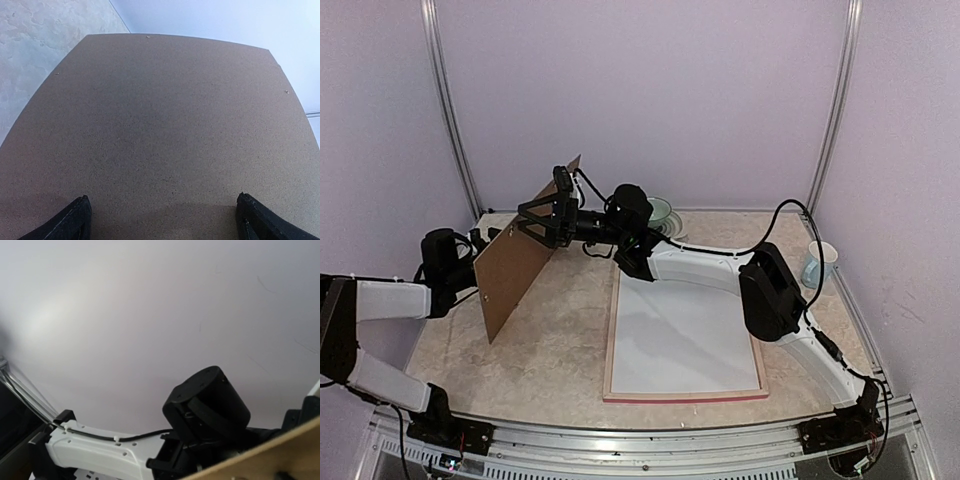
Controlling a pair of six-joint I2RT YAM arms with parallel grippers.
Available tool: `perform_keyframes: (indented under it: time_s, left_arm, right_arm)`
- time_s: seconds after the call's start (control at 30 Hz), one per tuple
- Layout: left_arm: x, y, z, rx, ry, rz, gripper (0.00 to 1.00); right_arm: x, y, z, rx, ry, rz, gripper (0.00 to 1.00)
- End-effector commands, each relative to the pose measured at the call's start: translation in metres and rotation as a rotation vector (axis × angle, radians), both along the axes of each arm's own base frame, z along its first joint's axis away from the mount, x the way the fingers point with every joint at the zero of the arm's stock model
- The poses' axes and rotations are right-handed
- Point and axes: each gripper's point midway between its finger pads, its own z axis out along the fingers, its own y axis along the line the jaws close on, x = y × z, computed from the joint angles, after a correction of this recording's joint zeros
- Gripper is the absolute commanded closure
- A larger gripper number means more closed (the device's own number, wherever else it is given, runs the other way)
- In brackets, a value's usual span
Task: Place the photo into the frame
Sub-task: Adjust the backboard at the center of the board.
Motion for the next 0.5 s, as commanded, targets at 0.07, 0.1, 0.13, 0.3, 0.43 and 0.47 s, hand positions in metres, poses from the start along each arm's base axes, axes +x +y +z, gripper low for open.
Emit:
perform_keyframes:
  time_s: [0.07,0.1,0.13,0.3,0.43,0.47]
  left_arm:
    - [-0.008,-0.031,0.020,-0.036,-0.055,-0.130,0.01]
    - [-0.008,-0.032,0.022,-0.040,-0.056,-0.132,0.01]
    - [-0.008,-0.032,0.023,-0.043,-0.057,-0.132,0.01]
    - [-0.010,-0.036,0.032,-0.062,-0.062,-0.133,0.01]
    - [-0.011,-0.041,0.041,-0.074,-0.071,-0.135,0.01]
    - [-0.011,-0.042,0.042,-0.075,-0.070,-0.135,0.01]
  right_arm:
    - [-0.012,0.004,-0.008,-0.019,-0.007,0.019,0.01]
    - [-0.012,0.003,-0.007,-0.019,-0.010,0.018,0.01]
    - [-0.012,0.002,-0.008,-0.021,-0.011,0.016,0.01]
    - [-0.004,-0.007,-0.006,-0.038,-0.016,-0.014,0.01]
    - [0.000,-0.017,-0.004,-0.048,-0.026,-0.038,0.01]
    - [0.001,-0.019,-0.003,-0.049,-0.030,-0.046,0.01]
